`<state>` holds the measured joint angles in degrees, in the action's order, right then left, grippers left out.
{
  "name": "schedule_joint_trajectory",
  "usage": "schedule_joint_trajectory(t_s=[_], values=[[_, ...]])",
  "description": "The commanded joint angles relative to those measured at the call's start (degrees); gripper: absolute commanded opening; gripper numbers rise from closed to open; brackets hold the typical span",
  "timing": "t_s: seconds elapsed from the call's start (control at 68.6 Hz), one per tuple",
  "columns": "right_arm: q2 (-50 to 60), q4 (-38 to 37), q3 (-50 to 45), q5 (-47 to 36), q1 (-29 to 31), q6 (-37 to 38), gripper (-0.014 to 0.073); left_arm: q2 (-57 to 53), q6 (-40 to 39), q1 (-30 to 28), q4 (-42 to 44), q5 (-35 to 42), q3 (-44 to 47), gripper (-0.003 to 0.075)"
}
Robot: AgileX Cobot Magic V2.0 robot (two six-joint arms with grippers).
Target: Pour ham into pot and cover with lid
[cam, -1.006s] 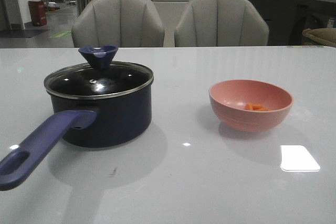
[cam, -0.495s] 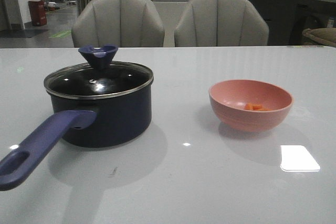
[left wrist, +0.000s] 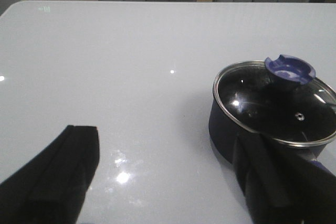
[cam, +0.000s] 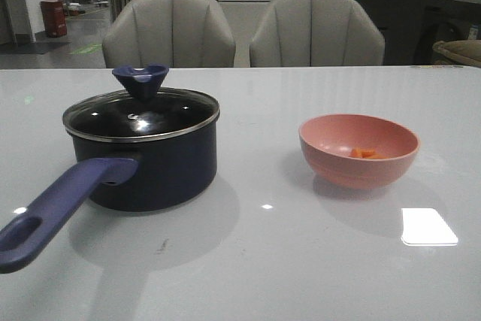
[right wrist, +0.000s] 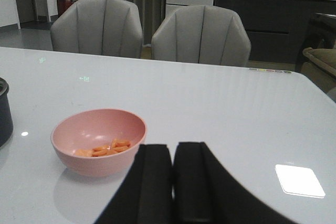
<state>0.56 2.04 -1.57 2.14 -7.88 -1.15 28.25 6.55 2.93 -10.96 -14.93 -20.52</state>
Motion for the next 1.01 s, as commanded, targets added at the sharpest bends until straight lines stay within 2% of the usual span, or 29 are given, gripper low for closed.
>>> schedule_joint_trajectory(t_s=[0.0, 0.219, 0.35, 0.714, 0.802, 0.86, 0.991], values=[[1.2, -0.36, 0.32, -4.93, 0.46, 0.0, 0.0162, 1.48, -0.18, 0.02, -1.29, -0.55, -4.98, 0.0585], [1.2, -0.36, 0.32, -4.93, 0.46, 0.0, 0.0162, 10.93, -0.18, 0.02, -1.29, -14.11, -17.19, 0.0587], [1.2, -0.36, 0.32, -4.93, 0.46, 0.0, 0.0162, 19.32, -0.18, 0.02, -2.59, -19.63, -24.23, 0.0588], [1.2, -0.36, 0.32, -4.93, 0.46, 0.0, 0.0162, 38.89, -0.18, 0.31, -9.85, -27.28, -40.42, 0.0606], [1.2, -0.36, 0.32, -4.93, 0.46, 0.0, 0.0162, 42.68, -0.46, 2.37, -10.43, -28.96, -44.42, 0.0606], [1.2, -0.36, 0.32, -4.93, 0.46, 0.0, 0.0162, 45.05, -3.3, 4.27, -9.17, -29.45, -46.59, 0.0606], [1.2, -0.36, 0.32, -4.93, 0.46, 0.0, 0.0162, 50.59, -11.68, 10.59, -0.93, -30.31, -52.71, 0.0606]])
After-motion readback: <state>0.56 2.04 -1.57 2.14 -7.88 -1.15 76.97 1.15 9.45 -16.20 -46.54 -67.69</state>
